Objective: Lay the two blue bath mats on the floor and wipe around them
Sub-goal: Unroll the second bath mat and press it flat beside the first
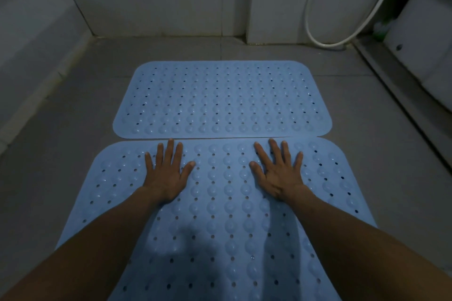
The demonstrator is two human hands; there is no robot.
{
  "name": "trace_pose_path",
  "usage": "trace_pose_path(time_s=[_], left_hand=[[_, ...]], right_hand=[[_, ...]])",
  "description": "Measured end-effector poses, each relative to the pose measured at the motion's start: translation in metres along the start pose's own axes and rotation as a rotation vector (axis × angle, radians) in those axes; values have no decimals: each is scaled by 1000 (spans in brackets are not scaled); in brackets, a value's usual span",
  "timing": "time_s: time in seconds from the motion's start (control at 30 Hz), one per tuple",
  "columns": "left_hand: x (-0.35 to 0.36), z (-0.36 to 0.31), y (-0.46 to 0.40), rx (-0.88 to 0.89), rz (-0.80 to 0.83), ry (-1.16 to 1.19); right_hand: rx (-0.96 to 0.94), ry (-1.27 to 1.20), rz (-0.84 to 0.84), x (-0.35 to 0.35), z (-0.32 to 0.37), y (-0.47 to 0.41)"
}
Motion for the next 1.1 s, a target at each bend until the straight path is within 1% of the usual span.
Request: trace_pose_path(time_s=[0.3,0.8,0.93,1.1], left_hand=[[2,-1,-7,7,-25,-31],[0,-8,-4,-4,-34,-34],[-2,-7,-5,4,-3,-28],[-10,-1,-9,21,97,-21]], right_hand=[[-3,-5,-90,2,-4,1],[-17,6,-124,2,-11,1],[-18,6,-147,3,-11,1],[-11,25,-155,5,-9,0]])
Point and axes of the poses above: each hand's wrist, its own y-axis away from the middle knuckle, its own x-axis out of the palm, z = x × y, the point moved 2 cm from there along -y, towards the middle knuckle, and after that the axes turned 6 degrees about -y, right-handed, at the moved point
